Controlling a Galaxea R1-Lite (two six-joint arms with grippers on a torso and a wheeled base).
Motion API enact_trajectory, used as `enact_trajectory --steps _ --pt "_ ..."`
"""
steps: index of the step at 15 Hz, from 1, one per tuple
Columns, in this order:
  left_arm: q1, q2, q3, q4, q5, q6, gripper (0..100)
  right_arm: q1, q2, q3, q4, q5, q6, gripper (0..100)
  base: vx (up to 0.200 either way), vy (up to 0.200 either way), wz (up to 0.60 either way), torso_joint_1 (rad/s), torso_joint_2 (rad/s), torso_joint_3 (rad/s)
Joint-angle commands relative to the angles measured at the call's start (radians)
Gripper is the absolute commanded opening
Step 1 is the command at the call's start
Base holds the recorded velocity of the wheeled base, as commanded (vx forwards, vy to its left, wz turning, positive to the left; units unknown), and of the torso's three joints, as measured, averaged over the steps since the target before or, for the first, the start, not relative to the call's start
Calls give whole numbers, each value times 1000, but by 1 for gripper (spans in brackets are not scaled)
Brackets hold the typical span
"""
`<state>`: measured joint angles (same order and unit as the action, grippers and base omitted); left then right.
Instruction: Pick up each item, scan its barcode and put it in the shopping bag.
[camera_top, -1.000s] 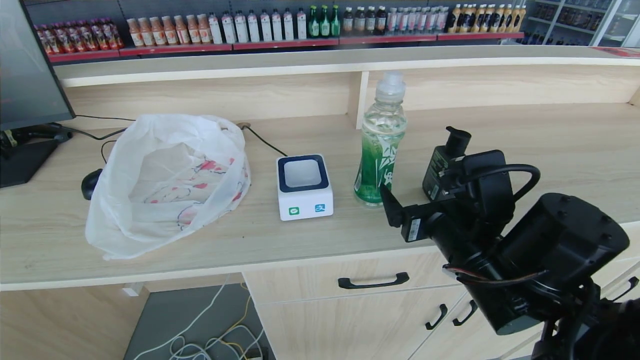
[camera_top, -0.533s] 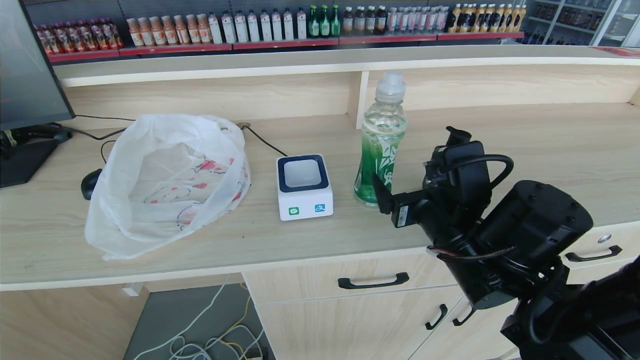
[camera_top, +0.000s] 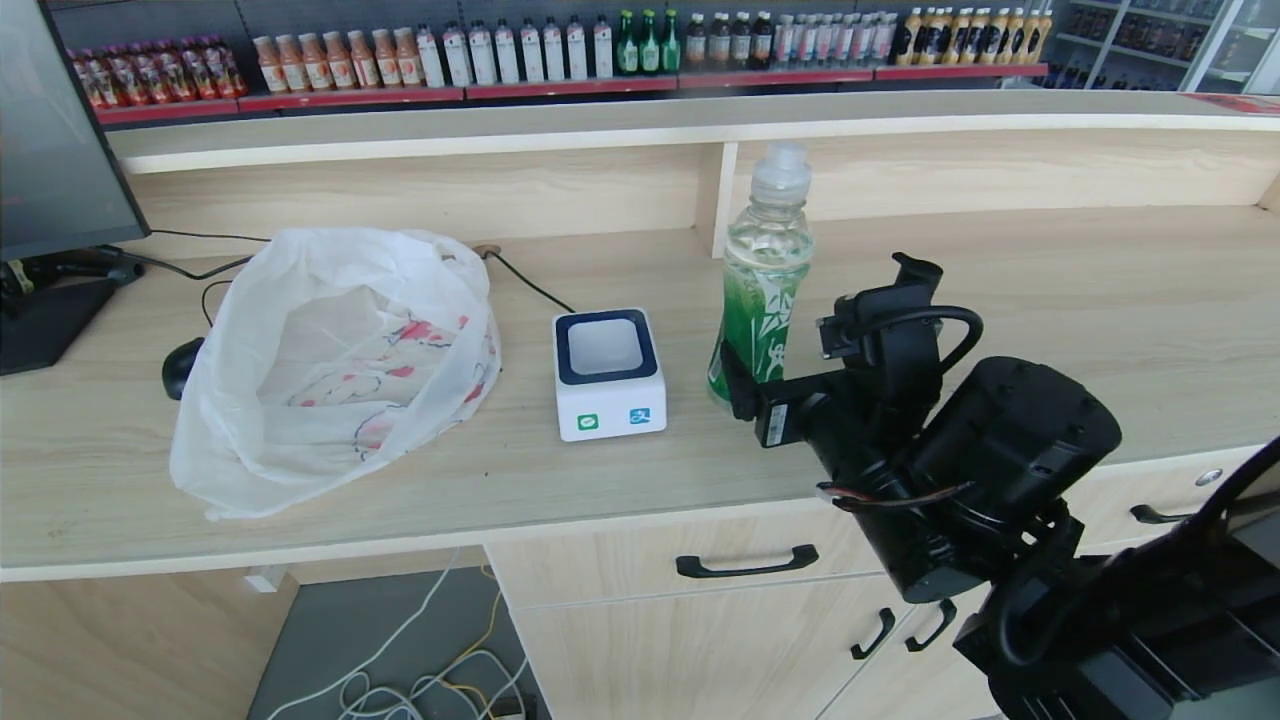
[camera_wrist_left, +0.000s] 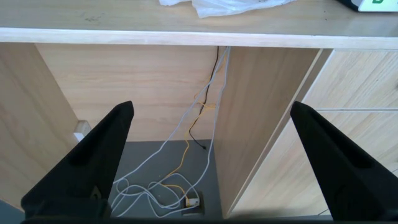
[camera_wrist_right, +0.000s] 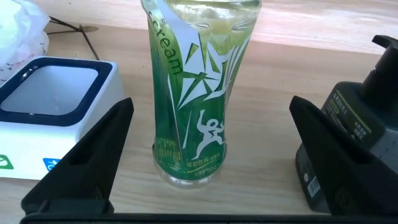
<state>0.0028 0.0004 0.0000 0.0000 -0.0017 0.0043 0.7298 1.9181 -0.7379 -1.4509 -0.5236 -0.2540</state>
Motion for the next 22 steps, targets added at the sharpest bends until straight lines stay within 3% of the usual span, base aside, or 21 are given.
enact_trajectory --steps 1,22 --pt "0 0 0 0 0 0 100 0 21 -20 0 -1 1 100 0 0 0 0 0 0" --pt "0 0 0 0 0 0 100 -76 229 -318 -16 -16 16 100 0 0 0 0 0 0"
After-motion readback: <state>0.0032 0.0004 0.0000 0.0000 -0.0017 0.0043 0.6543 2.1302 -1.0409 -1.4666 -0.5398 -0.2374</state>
